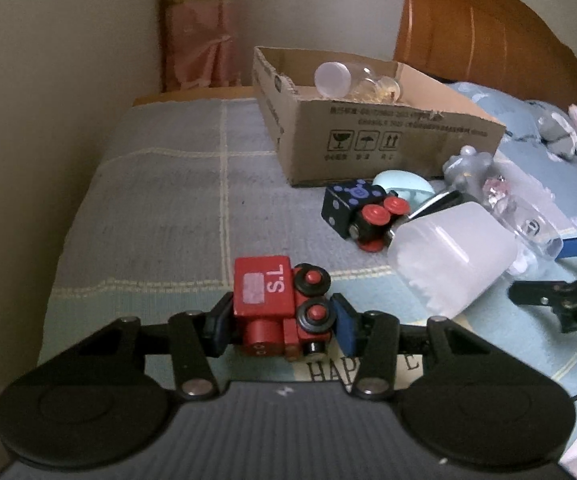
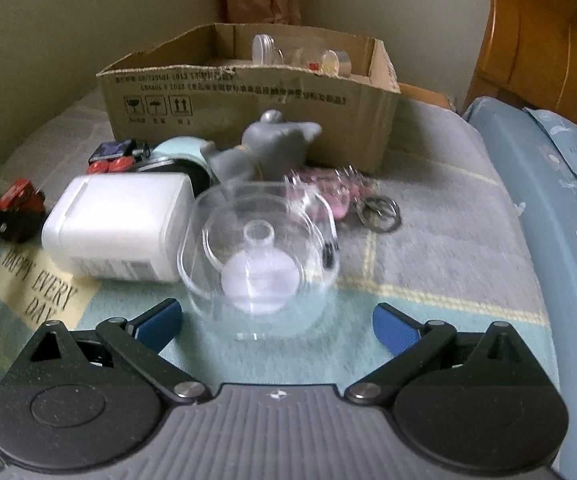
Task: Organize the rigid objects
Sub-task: 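Lift the red train with the left tool while the right tool grasps the clear cup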
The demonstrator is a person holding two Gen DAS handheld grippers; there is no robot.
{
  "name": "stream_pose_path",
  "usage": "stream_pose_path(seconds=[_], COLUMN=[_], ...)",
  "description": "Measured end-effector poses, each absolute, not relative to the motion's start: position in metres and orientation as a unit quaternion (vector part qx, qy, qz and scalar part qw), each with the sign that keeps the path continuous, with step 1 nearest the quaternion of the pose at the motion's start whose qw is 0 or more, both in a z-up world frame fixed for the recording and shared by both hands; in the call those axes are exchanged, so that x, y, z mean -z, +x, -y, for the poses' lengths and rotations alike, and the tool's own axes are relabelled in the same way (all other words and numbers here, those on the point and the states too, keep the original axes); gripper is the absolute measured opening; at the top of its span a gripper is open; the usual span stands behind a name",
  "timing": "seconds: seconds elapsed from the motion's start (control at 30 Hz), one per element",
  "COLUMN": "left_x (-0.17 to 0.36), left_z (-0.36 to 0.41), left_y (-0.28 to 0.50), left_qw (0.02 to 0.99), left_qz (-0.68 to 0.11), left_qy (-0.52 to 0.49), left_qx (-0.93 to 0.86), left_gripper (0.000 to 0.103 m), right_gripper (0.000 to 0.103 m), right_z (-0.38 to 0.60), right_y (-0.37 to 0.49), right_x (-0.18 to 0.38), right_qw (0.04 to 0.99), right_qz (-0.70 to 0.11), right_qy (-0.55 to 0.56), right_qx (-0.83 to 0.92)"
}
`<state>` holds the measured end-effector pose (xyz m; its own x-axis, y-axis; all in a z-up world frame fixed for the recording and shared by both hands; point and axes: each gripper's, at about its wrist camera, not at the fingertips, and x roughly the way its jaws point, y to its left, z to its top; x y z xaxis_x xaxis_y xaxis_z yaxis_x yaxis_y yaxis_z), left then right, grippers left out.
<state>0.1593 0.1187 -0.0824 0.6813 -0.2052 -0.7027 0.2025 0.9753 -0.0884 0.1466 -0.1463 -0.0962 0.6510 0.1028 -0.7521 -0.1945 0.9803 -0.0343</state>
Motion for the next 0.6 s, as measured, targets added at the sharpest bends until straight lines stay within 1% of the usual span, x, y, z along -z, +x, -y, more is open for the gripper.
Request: stream_pose_path(seconds=[0.2,0.3,0.37,0.43,0.47,0.6], left_x=[0.0824,0.0828,0.0829,0.0828,0.0829,0.0829], left_z=[-0.1154,-0.1139,-0.1139,-0.114,-0.1139,-0.114], left_y=[0.1577,0.1588,0.1598,0.1603,0.1604,0.1596], left_qw=[0.917,0.918,0.918,0.918,0.917,0.917], left_qz=[-0.385,-0.384,-0.384,-0.385,-0.385,-0.386], left_qy=[0.002,0.004,0.003,0.002,0.0,-0.003], left_qx=[0.103,0.1,0.1,0.099,0.099,0.096], left_gripper=[0.049,0.049,0.051,0.051,0.051,0.051], right_gripper=[0.102,0.097,0.092,0.083,0.081,0.081], right_z=[0.1426,0.1432,0.1407,0.1387,0.1385,0.1422], right_y=[0.1541,0.154,0.1549,0.157,0.1572,0.1527], right_x=[0.0954,0.0945,0.0944,0.0933,0.0925,0.0907], right_qw=[0.912,0.912,0.914,0.914,0.914,0.911], right_qz=[-0.398,-0.397,-0.393,-0.392,-0.394,-0.401], right_qy=[-0.073,-0.065,-0.066,-0.063,-0.06,-0.055], right_qx=[-0.073,-0.074,-0.077,-0.08,-0.081,-0.073])
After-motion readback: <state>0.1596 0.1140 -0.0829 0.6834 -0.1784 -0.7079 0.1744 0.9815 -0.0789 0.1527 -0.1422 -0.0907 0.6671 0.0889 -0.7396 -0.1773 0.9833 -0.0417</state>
